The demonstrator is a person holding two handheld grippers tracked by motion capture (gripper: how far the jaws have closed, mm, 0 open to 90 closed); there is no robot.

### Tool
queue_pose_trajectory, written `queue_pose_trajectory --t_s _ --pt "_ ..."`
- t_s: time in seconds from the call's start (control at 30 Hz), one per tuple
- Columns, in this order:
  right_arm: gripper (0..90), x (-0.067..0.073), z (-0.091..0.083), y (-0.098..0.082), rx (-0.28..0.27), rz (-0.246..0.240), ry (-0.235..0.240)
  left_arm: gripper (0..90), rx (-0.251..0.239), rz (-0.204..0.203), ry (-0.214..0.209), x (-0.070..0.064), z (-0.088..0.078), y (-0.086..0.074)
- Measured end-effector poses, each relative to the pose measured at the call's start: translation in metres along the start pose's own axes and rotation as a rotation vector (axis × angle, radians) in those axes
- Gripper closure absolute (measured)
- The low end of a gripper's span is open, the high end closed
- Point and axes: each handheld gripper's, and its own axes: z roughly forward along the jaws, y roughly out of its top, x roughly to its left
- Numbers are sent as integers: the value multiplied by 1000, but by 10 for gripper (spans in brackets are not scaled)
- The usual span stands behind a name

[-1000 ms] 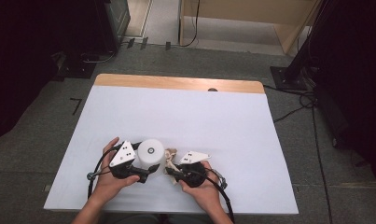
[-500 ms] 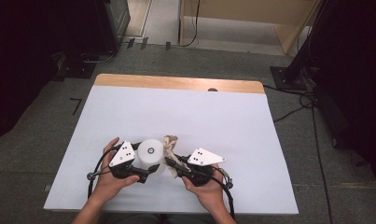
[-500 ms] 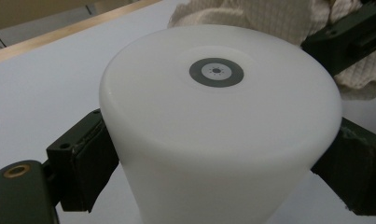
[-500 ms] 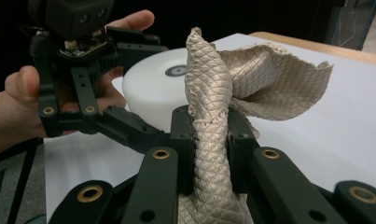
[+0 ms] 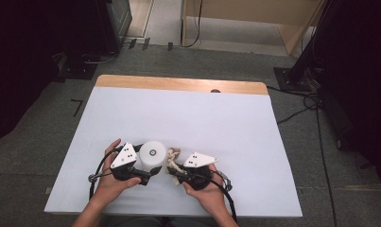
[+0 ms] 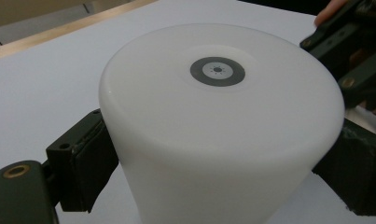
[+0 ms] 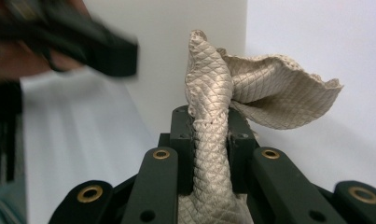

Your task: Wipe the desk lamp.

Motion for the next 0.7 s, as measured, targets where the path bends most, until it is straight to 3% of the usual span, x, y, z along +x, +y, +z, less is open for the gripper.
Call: queue_pose_trajectory --t_s 0.17,0.27,0.4,0.57,0.7 --pt "777 6 -17 16 -108 -10 14 72 -2 -24 -19 2 1 -2" --pt "777 10 -22 22 -130 -19 19 72 5 -11 -41 5 -1 -4" --pt "776 13 -23 25 -137 -29 24 76 52 10 -51 7 2 -10" --pt "775 9 -12 15 -77 -21 34 78 50 15 -43 7 3 -10" --pt "774 -1 3 -2 49 17 13 78 59 22 -45 6 4 -11"
